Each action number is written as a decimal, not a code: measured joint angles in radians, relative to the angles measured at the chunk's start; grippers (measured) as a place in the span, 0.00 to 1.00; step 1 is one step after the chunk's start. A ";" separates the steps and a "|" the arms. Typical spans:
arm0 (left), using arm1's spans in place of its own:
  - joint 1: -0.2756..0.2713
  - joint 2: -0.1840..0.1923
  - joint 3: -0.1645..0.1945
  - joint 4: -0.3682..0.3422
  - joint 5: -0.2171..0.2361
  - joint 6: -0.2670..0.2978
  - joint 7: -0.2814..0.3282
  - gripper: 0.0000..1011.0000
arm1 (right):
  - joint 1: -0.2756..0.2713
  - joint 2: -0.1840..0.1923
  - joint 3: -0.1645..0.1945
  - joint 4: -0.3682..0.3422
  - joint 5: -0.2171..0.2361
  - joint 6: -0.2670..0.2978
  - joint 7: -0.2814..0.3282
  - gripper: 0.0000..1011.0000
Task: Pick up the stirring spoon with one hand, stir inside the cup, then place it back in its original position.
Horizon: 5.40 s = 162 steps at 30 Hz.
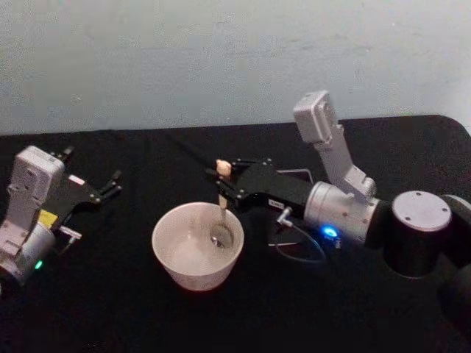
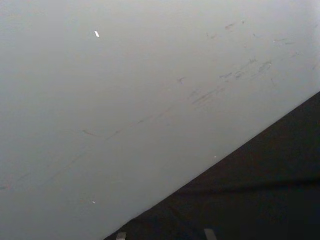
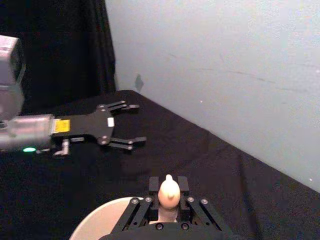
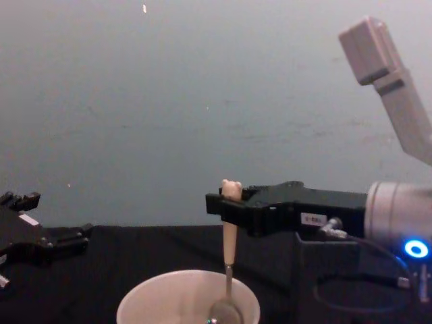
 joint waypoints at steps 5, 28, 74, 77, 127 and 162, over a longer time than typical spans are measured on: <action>0.000 0.000 0.000 0.000 0.000 0.000 0.000 0.99 | -0.038 0.039 0.003 -0.067 0.027 0.013 0.022 0.21; 0.000 0.000 0.000 0.000 0.000 0.000 0.000 0.99 | 0.010 -0.015 -0.088 -0.044 0.018 0.025 0.014 0.21; 0.000 0.000 0.000 0.000 0.000 0.000 0.000 0.99 | -0.044 0.060 -0.050 -0.126 0.021 0.040 0.041 0.21; 0.000 0.000 0.000 0.000 0.000 0.000 0.000 0.99 | -0.036 0.049 -0.060 -0.124 0.021 0.040 0.038 0.21; 0.000 0.000 0.000 0.000 0.000 0.000 0.000 0.99 | -0.036 0.053 -0.030 -0.106 0.003 0.055 0.019 0.21; 0.000 0.000 0.000 0.000 0.000 0.000 0.000 0.99 | -0.007 0.038 0.025 -0.150 0.095 0.086 -0.060 0.21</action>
